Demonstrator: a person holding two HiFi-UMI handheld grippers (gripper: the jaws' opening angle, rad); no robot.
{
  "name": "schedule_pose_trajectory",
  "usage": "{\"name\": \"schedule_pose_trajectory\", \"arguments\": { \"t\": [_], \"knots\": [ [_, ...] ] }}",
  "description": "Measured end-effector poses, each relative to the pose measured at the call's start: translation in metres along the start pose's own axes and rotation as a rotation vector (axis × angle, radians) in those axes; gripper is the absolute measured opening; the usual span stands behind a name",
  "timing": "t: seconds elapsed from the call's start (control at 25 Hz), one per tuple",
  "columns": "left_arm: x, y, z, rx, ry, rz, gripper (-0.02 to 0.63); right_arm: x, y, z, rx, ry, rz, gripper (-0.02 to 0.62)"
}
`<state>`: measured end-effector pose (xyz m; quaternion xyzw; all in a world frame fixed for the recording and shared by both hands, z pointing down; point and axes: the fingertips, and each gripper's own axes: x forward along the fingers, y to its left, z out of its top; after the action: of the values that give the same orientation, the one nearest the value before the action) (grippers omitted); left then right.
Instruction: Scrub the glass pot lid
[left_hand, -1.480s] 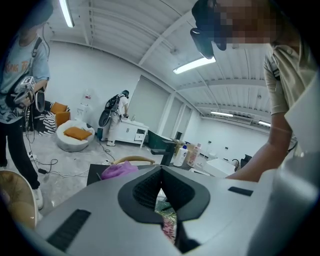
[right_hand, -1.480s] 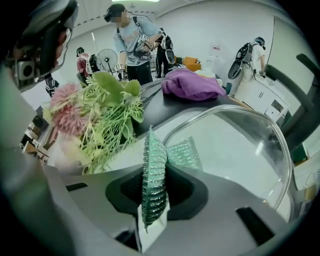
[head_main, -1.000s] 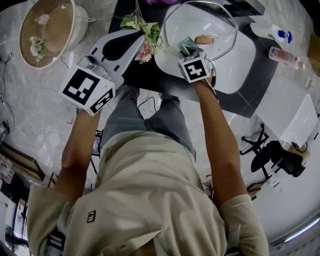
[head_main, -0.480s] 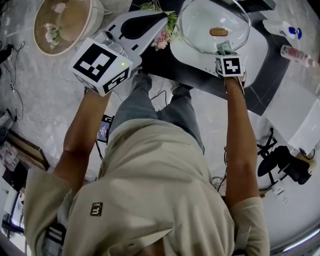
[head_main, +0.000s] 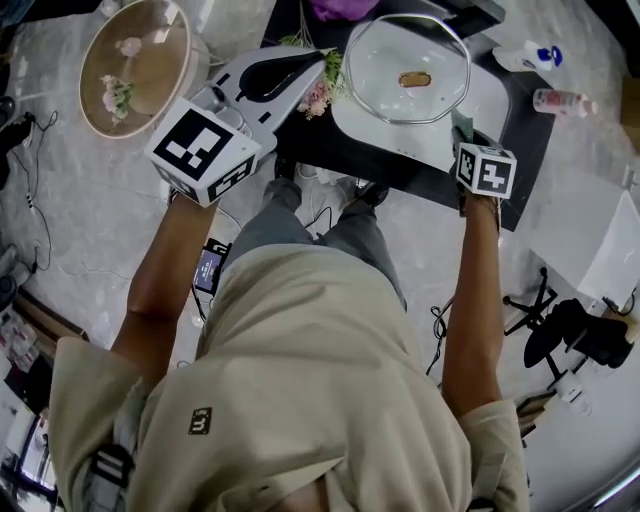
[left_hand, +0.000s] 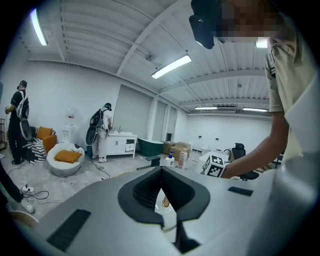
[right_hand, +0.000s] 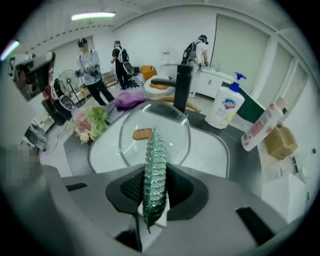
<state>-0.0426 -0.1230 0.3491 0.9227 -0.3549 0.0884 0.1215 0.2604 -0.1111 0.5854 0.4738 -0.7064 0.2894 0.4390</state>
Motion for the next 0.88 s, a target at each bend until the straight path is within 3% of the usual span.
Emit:
{"name": "schedule_pose_trajectory", "arguments": {
  "t": [0.2, 0.52, 0.72, 0.88],
  "knots": [
    [-0.018, -0.011, 0.027, 0.041, -0.019, 0.009, 0.015, -0.081, 0.023, 0.045, 0.025, -0.245, 0.064, 0.083],
    [-0.033, -0.033, 0.062, 0.119, -0.055, -0.009, 0.015, -0.253, 0.061, 0.122, -0.012, -0.723, 0.119, 0.083],
    [-0.036, -0.050, 0.080, 0.151, -0.073, -0.018, 0.015, -0.335, 0.078, 0.138, -0.053, -0.891, 0.127, 0.083],
    [-0.042, -0.063, 0.091, 0.183, -0.078, -0.028, 0.015, -0.384, 0.080, 0.139, -0.072, -0.989, 0.083, 0.081]
  ]
}}
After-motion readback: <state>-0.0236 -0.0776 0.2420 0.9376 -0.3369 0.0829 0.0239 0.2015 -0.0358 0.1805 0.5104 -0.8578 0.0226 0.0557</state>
